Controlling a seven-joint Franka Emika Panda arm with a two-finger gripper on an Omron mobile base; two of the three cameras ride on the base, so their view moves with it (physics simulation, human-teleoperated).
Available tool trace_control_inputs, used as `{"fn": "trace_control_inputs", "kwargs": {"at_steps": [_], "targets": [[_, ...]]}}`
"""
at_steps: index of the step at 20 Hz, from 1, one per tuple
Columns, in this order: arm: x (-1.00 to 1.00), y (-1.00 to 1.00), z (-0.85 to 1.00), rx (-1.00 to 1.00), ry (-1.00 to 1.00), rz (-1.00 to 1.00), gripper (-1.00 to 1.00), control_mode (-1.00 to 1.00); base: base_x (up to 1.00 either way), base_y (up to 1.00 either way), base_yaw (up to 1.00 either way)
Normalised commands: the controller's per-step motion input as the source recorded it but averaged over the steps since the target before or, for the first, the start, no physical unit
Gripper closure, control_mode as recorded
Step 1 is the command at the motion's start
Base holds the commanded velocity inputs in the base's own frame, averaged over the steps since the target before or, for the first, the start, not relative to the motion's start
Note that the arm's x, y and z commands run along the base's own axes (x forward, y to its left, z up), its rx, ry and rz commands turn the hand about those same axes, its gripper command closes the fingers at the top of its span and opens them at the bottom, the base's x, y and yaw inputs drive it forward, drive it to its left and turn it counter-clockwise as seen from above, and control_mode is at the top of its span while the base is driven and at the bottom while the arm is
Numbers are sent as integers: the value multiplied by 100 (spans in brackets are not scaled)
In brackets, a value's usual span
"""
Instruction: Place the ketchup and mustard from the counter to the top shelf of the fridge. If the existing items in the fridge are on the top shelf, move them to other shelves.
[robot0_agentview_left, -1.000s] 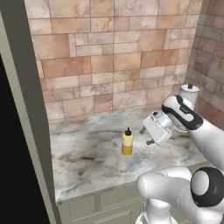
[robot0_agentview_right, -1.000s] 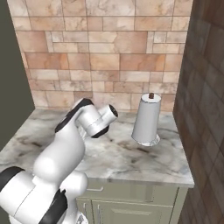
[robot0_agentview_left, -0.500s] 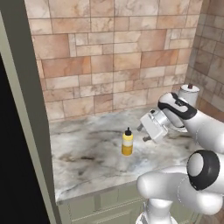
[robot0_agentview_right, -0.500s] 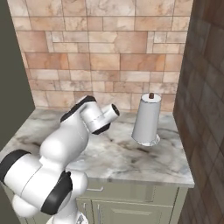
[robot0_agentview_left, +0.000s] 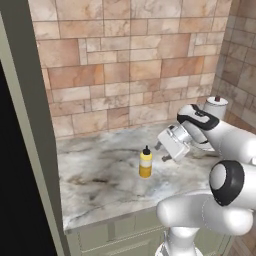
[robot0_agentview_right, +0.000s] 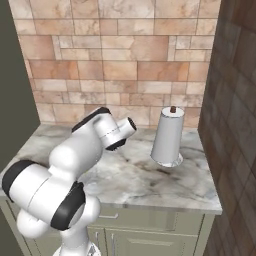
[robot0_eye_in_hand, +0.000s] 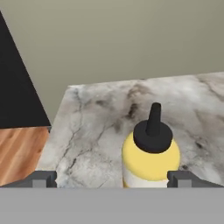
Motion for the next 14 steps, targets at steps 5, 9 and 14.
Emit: {"fn": "trace_control_inputs", "kwargs": {"at_steps": [5,9,14], "targets": [[1,20,-11,0,0,3,-100,-100,0,0,0],[1,14,-14,0,0,1,-100,-100,0,0,0],[0,13,-15,0,0,0,-100,-100,0,0,0]]}}
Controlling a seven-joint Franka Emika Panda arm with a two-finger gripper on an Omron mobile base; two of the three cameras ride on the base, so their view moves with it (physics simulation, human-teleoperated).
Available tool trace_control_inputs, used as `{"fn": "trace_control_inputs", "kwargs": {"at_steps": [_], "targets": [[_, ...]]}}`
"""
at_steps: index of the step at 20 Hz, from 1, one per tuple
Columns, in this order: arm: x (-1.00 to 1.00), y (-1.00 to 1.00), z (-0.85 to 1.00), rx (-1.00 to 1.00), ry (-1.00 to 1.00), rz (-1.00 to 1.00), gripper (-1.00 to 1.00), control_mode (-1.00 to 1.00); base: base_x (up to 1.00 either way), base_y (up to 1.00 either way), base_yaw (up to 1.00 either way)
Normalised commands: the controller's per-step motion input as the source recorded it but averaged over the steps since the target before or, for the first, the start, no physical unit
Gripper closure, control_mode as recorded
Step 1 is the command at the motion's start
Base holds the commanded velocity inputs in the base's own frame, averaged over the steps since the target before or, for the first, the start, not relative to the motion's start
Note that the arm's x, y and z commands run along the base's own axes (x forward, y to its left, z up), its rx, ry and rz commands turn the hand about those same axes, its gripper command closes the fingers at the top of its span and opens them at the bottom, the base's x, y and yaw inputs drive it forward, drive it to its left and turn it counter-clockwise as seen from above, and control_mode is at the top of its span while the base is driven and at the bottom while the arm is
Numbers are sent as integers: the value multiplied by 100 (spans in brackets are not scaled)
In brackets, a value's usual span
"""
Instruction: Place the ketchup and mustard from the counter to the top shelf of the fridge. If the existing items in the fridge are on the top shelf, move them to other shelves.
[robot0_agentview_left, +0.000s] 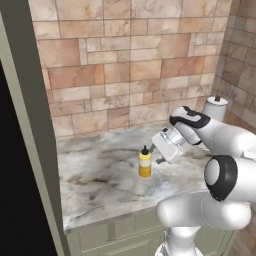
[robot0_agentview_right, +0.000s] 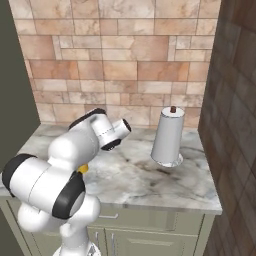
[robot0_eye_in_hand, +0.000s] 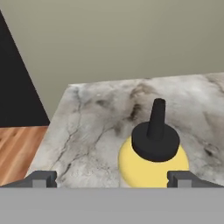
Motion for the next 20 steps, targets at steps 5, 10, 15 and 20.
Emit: {"fn": "trace_control_inputs", "kwargs": {"at_steps": [5,10,15,20], "targets": [[1,11,-6,0,0,0,-100,-100,0,0,0],[2,-13,0,0,0,0,-100,-100,0,0,0],[6,-9,0,0,0,0,-100,-100,0,0,0],[9,0,-3,0,0,0,-100,-100,0,0,0]]}}
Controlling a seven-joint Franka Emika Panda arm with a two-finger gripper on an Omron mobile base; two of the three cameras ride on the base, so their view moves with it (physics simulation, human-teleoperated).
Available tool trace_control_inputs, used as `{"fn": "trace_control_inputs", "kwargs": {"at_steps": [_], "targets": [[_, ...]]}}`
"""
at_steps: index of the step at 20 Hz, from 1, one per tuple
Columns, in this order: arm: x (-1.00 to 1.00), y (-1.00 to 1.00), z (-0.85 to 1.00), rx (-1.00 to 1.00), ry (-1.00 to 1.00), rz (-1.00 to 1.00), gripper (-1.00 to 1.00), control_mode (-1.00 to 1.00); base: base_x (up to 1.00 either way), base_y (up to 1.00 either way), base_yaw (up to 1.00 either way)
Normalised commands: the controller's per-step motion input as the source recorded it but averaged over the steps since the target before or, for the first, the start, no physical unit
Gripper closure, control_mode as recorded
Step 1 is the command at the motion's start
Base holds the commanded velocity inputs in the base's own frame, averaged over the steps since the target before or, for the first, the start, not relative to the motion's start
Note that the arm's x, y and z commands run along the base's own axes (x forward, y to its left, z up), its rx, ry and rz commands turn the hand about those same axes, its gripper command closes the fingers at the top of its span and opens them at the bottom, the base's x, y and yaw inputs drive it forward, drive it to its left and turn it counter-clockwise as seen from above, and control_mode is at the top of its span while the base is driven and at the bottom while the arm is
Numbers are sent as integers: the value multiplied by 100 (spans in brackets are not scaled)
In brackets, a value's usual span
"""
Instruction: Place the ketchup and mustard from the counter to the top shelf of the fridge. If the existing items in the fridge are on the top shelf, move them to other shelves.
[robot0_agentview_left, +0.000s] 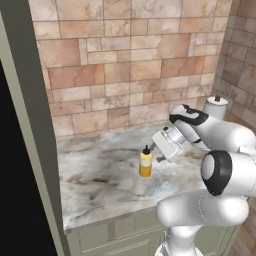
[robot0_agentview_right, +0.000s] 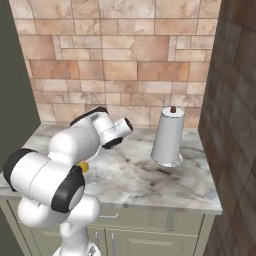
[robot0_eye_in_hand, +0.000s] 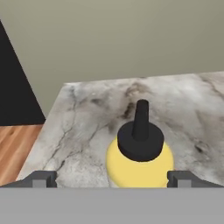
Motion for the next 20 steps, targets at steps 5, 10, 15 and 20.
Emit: {"fn": "trace_control_inputs", "kwargs": {"at_steps": [5,10,15,20], "targets": [[11,-8,-3,0,0,0,-100,-100,0,0,0],[6,-2,0,0,0,0,-100,-100,0,0,0],[0,1,-10,0,0,0,-100,-100,0,0,0],[0,3,-11,0,0,0,-100,-100,0,0,0]]}}
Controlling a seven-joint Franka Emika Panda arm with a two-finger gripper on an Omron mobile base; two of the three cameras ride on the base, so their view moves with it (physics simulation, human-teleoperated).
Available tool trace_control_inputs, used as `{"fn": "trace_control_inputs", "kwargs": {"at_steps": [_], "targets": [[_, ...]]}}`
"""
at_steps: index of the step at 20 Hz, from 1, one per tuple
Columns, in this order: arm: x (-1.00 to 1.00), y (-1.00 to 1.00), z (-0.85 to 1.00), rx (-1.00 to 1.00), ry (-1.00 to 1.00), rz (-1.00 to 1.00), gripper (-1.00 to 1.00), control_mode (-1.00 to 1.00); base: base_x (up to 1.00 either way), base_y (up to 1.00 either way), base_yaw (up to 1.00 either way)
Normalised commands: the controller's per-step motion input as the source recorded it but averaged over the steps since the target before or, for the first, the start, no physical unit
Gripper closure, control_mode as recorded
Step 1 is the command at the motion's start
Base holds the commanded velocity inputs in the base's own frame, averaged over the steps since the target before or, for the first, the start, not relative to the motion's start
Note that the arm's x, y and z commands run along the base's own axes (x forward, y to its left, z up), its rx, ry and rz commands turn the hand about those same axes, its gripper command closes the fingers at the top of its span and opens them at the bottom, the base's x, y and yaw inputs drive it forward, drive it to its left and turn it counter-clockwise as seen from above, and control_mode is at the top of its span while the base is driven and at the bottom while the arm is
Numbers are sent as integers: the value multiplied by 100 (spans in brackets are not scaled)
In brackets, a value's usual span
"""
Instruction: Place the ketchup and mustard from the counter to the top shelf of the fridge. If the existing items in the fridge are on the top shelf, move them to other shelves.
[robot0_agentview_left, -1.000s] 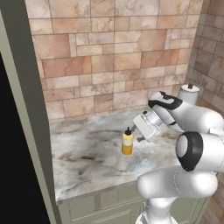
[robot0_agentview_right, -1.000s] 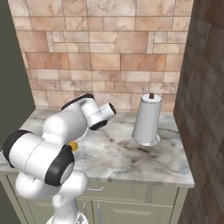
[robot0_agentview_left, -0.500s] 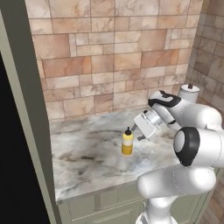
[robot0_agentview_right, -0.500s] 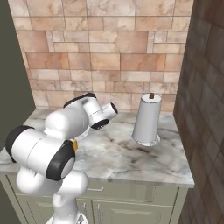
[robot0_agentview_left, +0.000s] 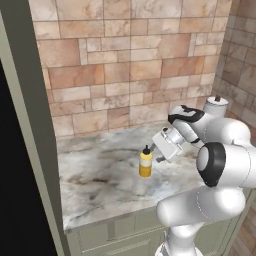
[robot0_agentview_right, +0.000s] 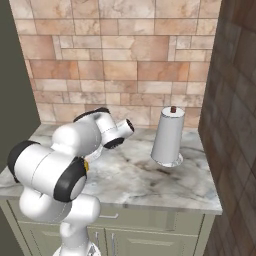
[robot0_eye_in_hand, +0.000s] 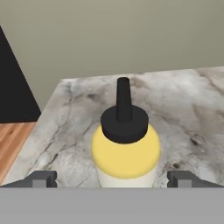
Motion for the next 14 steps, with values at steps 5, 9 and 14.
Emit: {"fn": "trace_control_inputs", "kwargs": {"at_steps": [5,9,14], "targets": [[0,0,-2,0,0,0,-100,-100,0,0,0],[0,6,0,0,0,0,-100,-100,0,0,0],[0,25,0,0,0,0,-100,-100,0,0,0]]}}
